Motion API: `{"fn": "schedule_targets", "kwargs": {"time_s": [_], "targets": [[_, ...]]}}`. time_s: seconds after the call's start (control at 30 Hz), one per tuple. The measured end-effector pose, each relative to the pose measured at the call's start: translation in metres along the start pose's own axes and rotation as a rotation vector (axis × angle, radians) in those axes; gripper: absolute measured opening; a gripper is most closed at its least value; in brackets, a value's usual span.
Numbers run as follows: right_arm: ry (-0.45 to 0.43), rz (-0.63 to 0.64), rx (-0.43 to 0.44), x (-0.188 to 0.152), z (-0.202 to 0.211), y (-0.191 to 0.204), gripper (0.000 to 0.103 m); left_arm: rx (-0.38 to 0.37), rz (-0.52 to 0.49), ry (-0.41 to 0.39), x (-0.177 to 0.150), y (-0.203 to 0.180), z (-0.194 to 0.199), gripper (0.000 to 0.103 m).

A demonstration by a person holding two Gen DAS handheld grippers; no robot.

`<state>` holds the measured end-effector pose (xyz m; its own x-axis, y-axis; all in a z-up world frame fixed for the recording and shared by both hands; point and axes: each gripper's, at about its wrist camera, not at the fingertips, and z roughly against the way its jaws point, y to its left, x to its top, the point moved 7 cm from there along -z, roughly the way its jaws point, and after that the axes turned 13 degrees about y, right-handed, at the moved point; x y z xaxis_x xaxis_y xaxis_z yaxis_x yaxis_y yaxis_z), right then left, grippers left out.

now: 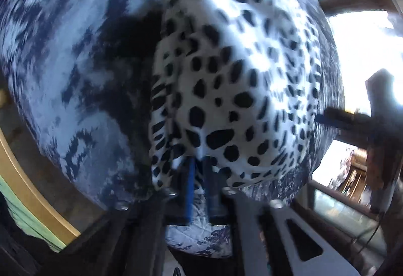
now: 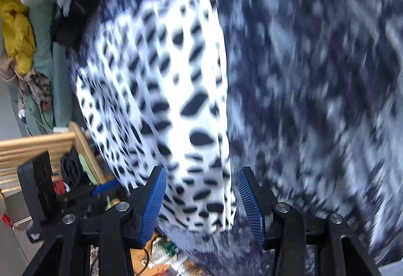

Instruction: Fold clothes

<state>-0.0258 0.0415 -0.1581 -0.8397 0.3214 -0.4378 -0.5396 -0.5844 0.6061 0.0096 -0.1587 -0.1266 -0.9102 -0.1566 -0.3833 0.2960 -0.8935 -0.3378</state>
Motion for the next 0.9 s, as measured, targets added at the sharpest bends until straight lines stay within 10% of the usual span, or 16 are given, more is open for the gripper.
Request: {"fn": "schedule_targets", "kwargs": {"time_s": [0.27, 0.47, 0.9], "targets": [[0.018, 0.007, 0.028, -0.018, -0.013, 0.011, 0.050, -0.037, 0.063, -0.092, -0.026, 0.021, 0.022, 0.002], [0.027, 0.031, 0.011, -0.021, -0.015, 0.020, 0.050, 0.089, 0.035, -0.085, -0.033, 0.024, 0.023, 0.003], [0.039, 0.078, -0.014, -0.029, -0.021, 0.031, 0.050, 0.084, 0.020, -0.057, -0.041, 0.057, 0.024, 0.031]]}}
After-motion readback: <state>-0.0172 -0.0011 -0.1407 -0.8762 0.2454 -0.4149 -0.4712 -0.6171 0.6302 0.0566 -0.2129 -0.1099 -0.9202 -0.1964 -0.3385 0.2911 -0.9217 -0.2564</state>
